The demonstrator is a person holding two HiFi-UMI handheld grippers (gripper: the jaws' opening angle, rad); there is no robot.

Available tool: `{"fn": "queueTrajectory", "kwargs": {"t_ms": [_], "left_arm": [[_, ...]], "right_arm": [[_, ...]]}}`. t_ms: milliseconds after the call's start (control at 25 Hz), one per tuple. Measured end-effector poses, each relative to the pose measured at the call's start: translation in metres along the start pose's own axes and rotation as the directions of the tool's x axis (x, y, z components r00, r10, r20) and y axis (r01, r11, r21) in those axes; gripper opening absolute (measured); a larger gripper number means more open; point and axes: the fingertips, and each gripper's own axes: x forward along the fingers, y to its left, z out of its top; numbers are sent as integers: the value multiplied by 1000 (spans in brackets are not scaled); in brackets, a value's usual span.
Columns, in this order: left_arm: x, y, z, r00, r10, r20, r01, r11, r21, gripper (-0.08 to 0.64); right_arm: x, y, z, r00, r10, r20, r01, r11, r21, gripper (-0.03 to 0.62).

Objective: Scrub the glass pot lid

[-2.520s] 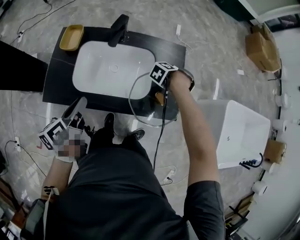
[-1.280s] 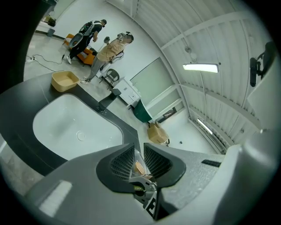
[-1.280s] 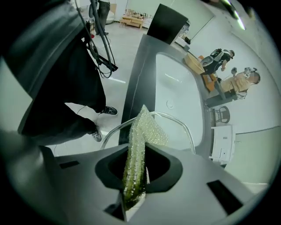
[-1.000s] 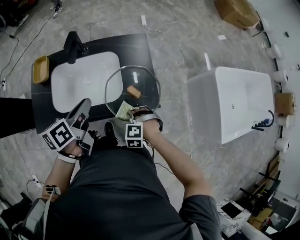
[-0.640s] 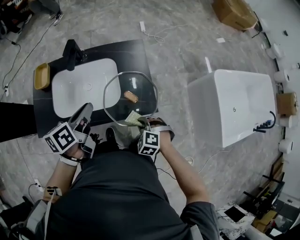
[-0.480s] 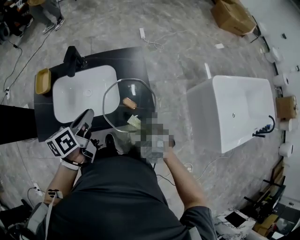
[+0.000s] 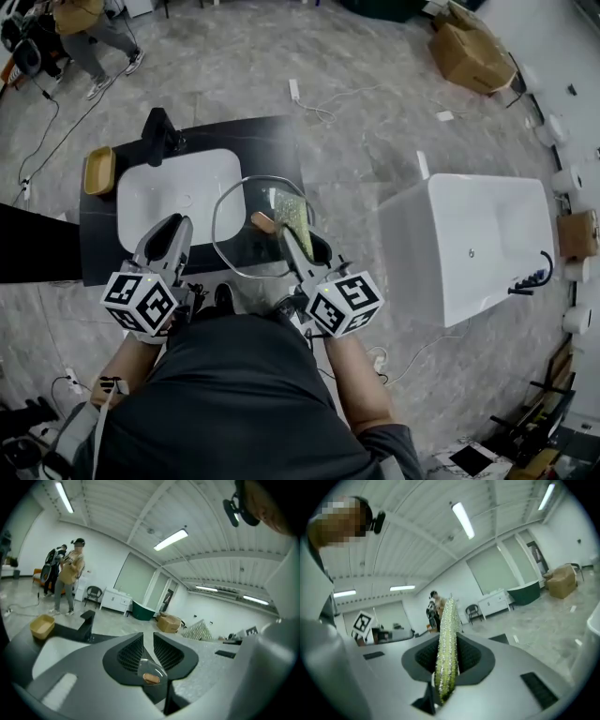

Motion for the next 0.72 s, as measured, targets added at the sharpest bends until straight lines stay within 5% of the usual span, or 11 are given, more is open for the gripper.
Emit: {"fn": "queueTrajectory", "kwargs": {"t_ms": [200, 480, 720], "left_arm": [[11, -37, 9, 996, -92, 20, 90, 992, 91, 70], [9, -63, 8, 974, -222, 49, 217, 973, 80, 69], [8, -69, 2, 968, -249, 35, 245, 964, 103, 70]], "right_arm": [[-17, 32, 59, 967, -33, 254, 23, 999, 41, 55], [-25, 33, 56, 962, -76, 262, 85, 996, -21, 55], [-29, 37, 54, 959, -101, 266, 119, 991, -53, 55]]}}
